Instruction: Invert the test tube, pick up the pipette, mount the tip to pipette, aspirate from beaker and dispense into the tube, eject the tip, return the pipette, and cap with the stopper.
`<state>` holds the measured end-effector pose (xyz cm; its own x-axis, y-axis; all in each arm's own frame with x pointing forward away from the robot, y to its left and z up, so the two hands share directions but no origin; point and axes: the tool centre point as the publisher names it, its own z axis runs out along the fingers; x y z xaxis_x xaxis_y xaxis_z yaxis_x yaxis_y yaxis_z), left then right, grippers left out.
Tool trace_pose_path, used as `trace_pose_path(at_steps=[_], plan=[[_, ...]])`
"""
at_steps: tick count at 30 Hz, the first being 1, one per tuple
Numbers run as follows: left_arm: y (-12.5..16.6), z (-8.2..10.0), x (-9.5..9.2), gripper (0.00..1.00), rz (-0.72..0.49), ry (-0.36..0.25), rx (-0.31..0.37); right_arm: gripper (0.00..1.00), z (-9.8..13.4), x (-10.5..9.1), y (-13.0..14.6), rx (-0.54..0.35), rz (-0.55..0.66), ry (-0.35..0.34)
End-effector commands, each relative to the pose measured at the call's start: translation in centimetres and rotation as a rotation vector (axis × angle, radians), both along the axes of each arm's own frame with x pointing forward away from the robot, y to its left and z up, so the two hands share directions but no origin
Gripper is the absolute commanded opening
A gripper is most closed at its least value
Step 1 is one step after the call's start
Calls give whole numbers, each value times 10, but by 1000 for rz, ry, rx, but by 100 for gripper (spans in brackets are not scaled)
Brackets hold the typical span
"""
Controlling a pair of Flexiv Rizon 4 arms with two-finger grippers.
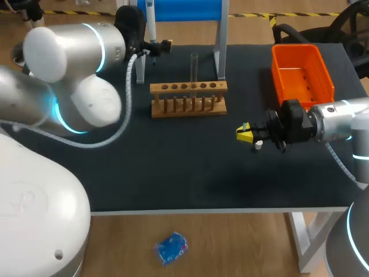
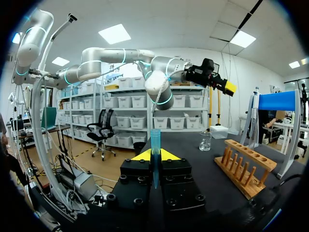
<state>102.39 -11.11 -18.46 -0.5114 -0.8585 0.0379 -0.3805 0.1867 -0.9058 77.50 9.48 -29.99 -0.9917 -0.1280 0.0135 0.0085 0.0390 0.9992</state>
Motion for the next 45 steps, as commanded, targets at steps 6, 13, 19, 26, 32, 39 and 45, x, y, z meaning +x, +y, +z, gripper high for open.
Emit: trace_pose_path(at_steps=[6, 13, 19, 26, 32, 39, 45], plan=[[-11, -8, 5, 100, 136, -35, 54, 0, 0, 0, 0, 0, 2, -1], [-11, -8, 5, 100, 136, -35, 54, 0, 0, 0, 0, 0, 2, -1], [-11, -8, 5, 100, 136, -35, 54, 0, 0, 0, 0, 0, 2, -1], [-5, -10, 32, 100, 166, -83, -28, 0, 0, 0, 0, 0, 2, -1], [1, -17, 50, 100, 184, -75, -32, 0, 0, 0, 0, 0, 2, -1], [9, -19, 71, 100, 226, -89, -20, 0, 0, 0, 0, 0, 2, -1], [12, -22, 89, 100, 254, -87, -21, 0, 0, 0, 0, 0, 2, -1]])
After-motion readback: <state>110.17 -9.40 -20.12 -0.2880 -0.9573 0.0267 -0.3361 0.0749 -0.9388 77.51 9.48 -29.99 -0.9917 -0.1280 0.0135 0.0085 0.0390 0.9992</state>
